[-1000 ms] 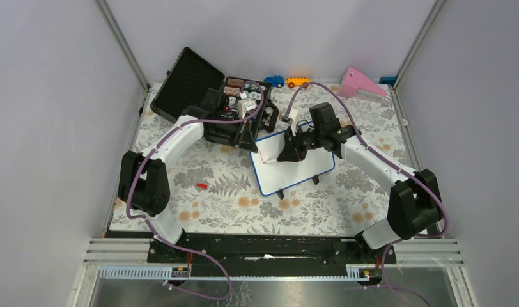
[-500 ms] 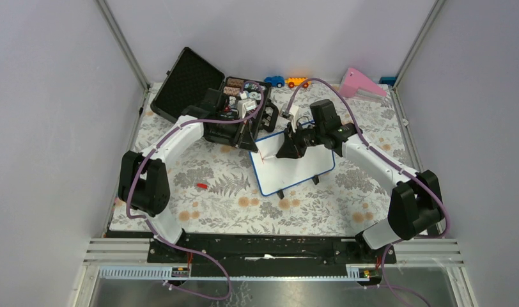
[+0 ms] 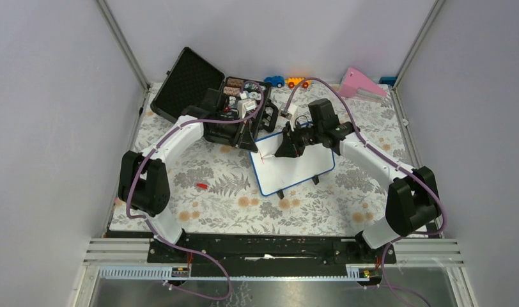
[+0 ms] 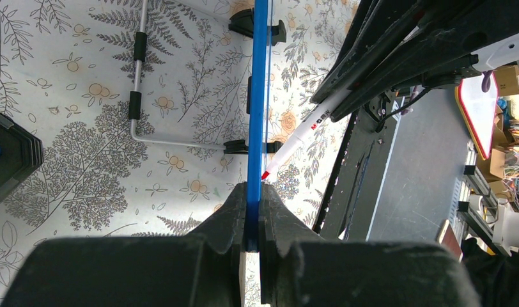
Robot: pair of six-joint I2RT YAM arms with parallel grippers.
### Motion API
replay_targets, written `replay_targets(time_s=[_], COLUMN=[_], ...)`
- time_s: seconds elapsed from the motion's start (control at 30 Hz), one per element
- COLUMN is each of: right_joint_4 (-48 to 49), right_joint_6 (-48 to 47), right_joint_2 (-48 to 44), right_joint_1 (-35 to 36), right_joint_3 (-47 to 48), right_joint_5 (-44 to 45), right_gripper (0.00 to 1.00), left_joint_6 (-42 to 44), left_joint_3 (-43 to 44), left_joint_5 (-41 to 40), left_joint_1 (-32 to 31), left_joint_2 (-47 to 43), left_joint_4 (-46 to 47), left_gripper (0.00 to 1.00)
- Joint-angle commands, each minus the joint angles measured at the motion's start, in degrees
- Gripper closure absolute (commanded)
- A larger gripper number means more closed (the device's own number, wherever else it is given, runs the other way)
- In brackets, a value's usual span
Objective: Write a sentence on the whiteboard
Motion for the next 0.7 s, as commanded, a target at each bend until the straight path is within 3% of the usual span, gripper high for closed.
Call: replay_targets(time_s=[0.0, 0.47, 0.67], right_joint_4=[1.5, -0.1, -1.7], right_joint_6=[0.1, -1.0, -0.7], right_joint_2=[0.6, -1.7, -2.9], right_joint_1=[0.3, -3.8, -3.8], right_joint_3=[2.5, 0.9, 2.0], right_joint_5=[0.6, -0.5, -4.9], right_gripper=[1.00, 1.00, 1.00], left_joint_6=[1.1, 1.1, 1.1], left_joint_3=[1.2, 1.2, 1.2], left_joint_5=[-1.2, -1.1, -1.2], left_joint_1=[-0.4, -0.4, -0.4], left_joint_2=[-0.8, -0.7, -0.5], left_joint_4=[-0.1, -0.2, -0.2], left_gripper=[1.00, 1.00, 1.00])
